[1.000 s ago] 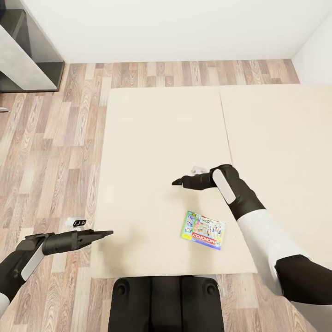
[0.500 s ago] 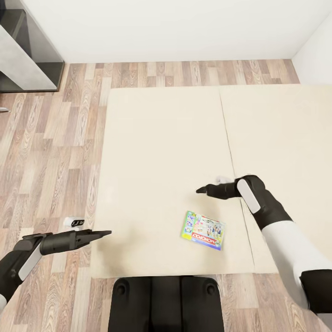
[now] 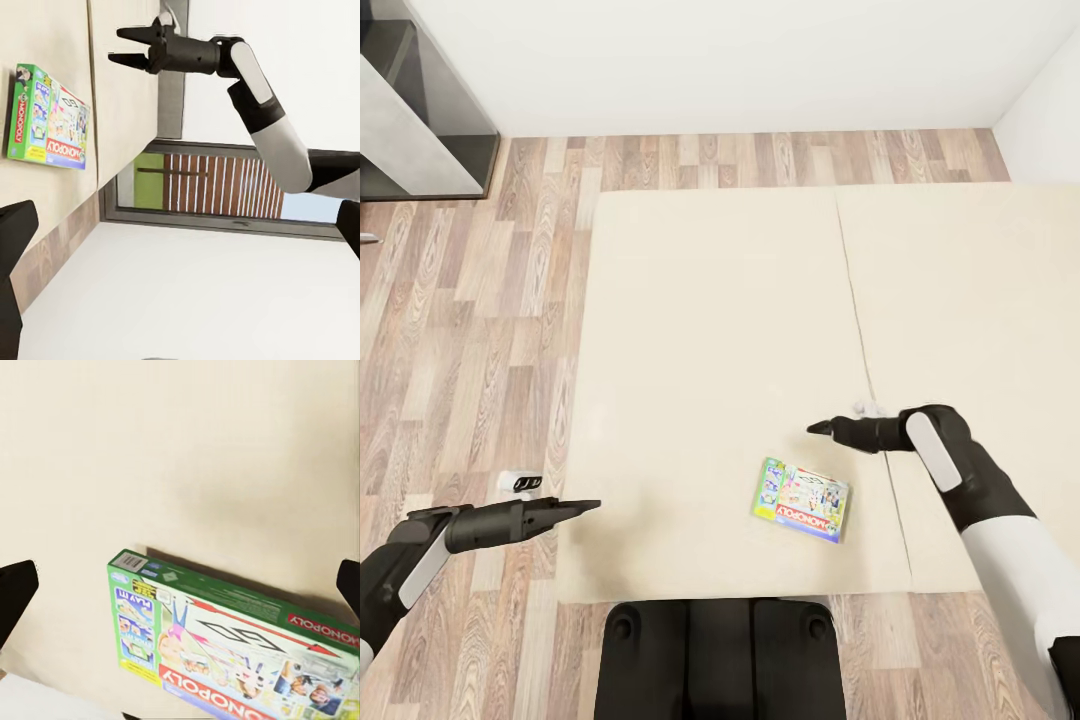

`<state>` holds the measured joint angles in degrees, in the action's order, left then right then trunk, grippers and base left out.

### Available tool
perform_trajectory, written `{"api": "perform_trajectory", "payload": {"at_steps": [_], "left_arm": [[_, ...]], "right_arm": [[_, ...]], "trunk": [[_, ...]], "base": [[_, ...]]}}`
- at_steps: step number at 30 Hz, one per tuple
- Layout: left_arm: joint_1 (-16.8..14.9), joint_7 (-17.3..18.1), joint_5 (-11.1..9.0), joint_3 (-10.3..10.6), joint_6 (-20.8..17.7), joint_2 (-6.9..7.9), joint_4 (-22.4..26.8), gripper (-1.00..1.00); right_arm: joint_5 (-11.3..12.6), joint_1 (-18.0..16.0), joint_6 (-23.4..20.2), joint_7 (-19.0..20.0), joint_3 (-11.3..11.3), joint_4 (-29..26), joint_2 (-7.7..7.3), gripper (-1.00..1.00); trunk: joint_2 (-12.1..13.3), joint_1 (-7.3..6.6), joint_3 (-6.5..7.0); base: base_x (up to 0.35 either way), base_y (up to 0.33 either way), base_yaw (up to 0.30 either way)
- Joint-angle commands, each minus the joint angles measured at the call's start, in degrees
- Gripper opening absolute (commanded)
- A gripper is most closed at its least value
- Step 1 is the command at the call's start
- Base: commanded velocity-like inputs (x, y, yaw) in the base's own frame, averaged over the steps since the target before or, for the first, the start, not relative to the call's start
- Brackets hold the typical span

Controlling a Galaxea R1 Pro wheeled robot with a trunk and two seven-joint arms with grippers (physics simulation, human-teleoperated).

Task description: Put all the toys in the child's room - the three board games (two on the bed and one on the table), the two jigsaw puzzles on the table, and the tennis ball on the table - inside the toy box on the table in the child's room.

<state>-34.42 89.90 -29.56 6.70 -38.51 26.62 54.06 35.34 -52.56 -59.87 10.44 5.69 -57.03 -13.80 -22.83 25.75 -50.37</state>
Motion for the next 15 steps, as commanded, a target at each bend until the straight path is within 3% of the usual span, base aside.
{"api": "perform_trajectory", "payload": {"at_steps": [1, 8, 15], "left_arm": [[-0.03, 0.10, -0.32, 0.24, -0.61, 0.08, -0.01, 1.00], [-0.03, 0.10, -0.32, 0.24, -0.61, 0.08, -0.01, 1.00], [-0.03, 0.10, -0.32, 0.24, -0.61, 0.02, -0.01, 1.00]], "right_arm": [[0.08, 0.73, -0.13, 0.59, 0.03, -1.06, -0.36, 1.00], [4.75, 7.20, -0.13, 0.62, -0.18, -6.99, -2.40, 1.00], [6.47, 10.54, -0.13, 0.63, -0.20, -9.50, -3.87, 1.00]], "trunk": [[-0.09, 0.04, -0.06], [-0.09, 0.04, -0.06], [-0.09, 0.04, -0.06]], "base": [[0.000, 0.000, 0.000], [0.000, 0.000, 0.000], [0.000, 0.000, 0.000]]}}
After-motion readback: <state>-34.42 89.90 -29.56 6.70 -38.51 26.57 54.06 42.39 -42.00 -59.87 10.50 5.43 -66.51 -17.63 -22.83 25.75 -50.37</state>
